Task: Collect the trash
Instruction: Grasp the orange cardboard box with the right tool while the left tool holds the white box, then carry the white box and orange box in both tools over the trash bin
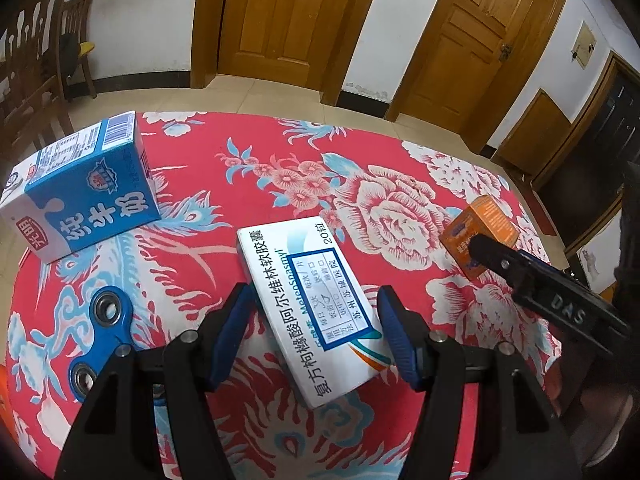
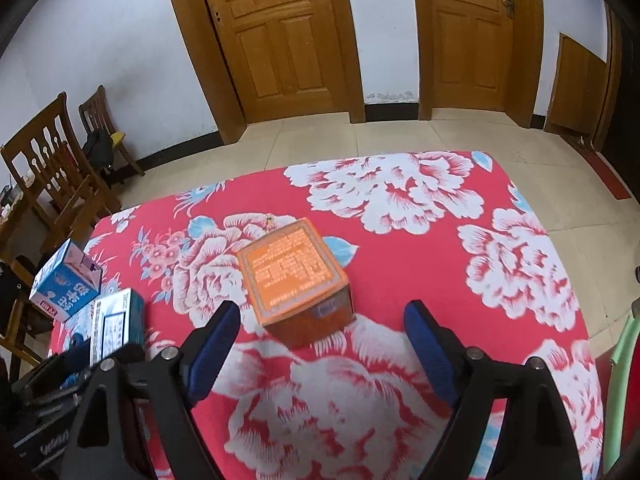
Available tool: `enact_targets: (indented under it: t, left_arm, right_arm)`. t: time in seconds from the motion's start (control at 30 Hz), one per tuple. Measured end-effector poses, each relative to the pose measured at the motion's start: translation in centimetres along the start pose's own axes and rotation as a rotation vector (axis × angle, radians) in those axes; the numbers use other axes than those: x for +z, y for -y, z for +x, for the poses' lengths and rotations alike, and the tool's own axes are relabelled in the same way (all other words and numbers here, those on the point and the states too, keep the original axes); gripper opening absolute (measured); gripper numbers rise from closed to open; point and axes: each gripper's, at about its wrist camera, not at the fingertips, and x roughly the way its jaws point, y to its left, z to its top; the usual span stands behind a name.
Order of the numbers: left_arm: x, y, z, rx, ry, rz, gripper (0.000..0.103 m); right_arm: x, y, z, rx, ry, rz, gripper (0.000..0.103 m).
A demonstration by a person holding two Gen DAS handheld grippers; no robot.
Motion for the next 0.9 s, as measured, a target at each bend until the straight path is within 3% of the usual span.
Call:
enact_targets:
  t: [0.03, 0.1, 0.13, 0.9]
  left_arm:
    - [0.0, 0.0, 0.0, 0.000, 0.000, 0.000, 0.065]
    - [0.0, 0.0, 0.0, 0.000, 0.000, 0.000, 0.065]
    - [0.0, 0.0, 0.0, 0.000, 0.000, -0.001, 0.065]
    - [-0.4, 1.1, -0.5, -0.014, 0.012, 0.032, 0.065]
  right_arm:
    - [0.0, 0.0, 0.2, 0.002, 0.000, 0.002, 0.082]
    - [0.0, -0.2, 0.7, 0.007, -0.012, -0.007, 0.059]
    - [-0.2, -0.4, 0.9, 0.002, -0.017, -0.018, 0.056]
    - [-3.6, 2.1, -6.7, 0.046, 0.057, 0.057, 0.054]
